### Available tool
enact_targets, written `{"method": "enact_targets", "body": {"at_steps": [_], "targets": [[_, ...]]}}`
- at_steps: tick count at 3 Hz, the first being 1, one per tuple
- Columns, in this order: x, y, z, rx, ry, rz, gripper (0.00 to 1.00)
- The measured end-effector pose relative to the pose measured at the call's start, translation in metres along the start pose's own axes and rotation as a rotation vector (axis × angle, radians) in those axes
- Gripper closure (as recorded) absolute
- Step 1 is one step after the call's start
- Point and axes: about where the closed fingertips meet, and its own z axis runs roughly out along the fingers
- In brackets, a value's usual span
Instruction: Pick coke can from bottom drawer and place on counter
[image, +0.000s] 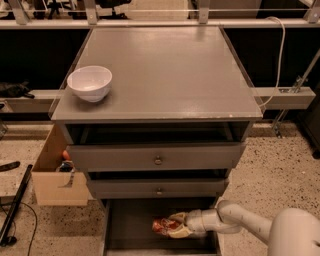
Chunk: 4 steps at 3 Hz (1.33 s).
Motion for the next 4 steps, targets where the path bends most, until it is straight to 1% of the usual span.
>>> {"method": "enact_targets", "body": {"at_steps": [1,2,3,4], "targets": [[-0.065,0.02,-0.063,0.037,-0.026,-0.084,1.0],[-0.132,0.035,-0.134,0.079,-0.038,-0.173,1.0],[-0.134,0.039,-0.134,0.079,-0.042,-0.181,1.0],[-0.142,0.048,-0.142,0.084,-0.047,-0.208,1.0]]}}
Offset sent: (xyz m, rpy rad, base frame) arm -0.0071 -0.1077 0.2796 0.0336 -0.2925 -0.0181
